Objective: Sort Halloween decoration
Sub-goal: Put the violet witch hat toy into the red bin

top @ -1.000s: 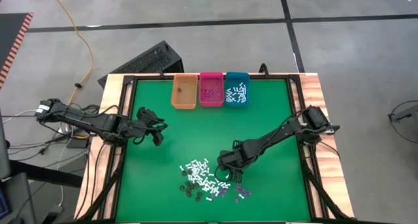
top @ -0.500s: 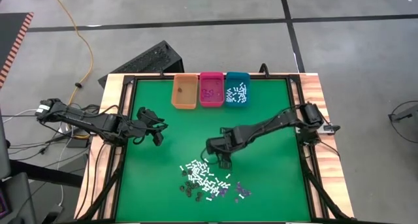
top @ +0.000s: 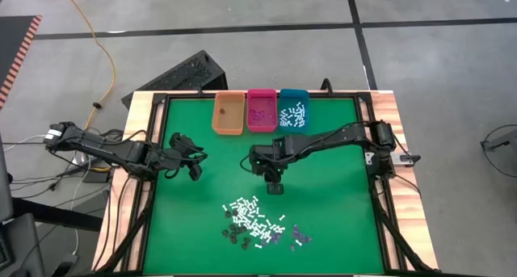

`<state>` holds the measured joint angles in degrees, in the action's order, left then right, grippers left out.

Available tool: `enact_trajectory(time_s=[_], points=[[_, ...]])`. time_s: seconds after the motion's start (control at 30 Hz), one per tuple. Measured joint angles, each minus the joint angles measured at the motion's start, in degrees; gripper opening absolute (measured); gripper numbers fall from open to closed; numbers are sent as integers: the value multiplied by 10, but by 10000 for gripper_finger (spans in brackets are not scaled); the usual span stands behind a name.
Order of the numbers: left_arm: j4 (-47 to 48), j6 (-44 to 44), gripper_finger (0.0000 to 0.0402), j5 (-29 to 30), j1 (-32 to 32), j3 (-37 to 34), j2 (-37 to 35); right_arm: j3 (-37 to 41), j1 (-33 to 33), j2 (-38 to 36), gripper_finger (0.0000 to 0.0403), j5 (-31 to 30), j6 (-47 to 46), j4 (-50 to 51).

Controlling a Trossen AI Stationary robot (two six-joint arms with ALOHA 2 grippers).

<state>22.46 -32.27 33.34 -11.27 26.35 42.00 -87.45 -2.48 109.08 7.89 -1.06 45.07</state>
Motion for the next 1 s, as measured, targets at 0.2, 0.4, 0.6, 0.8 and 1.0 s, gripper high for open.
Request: enact_trajectory(time_s=[0.2,0.4,0.6,0.8,1.0], points=[[0,-5,138,0,0,0,0,44,-26,1,191,-38,28,-42],[0,-10,138,0,0,0,0,83,-25,1,233,-51,-29,-104],[0,-10,138,0,0,0,0,108,-22,7,223,-52,-60,-132],[1,-7,138,3,0,0,0,128,-27,20,221,-53,-85,-170],[5,-6,138,3,0,0,0,127,-27,27,195,-65,-100,-149]])
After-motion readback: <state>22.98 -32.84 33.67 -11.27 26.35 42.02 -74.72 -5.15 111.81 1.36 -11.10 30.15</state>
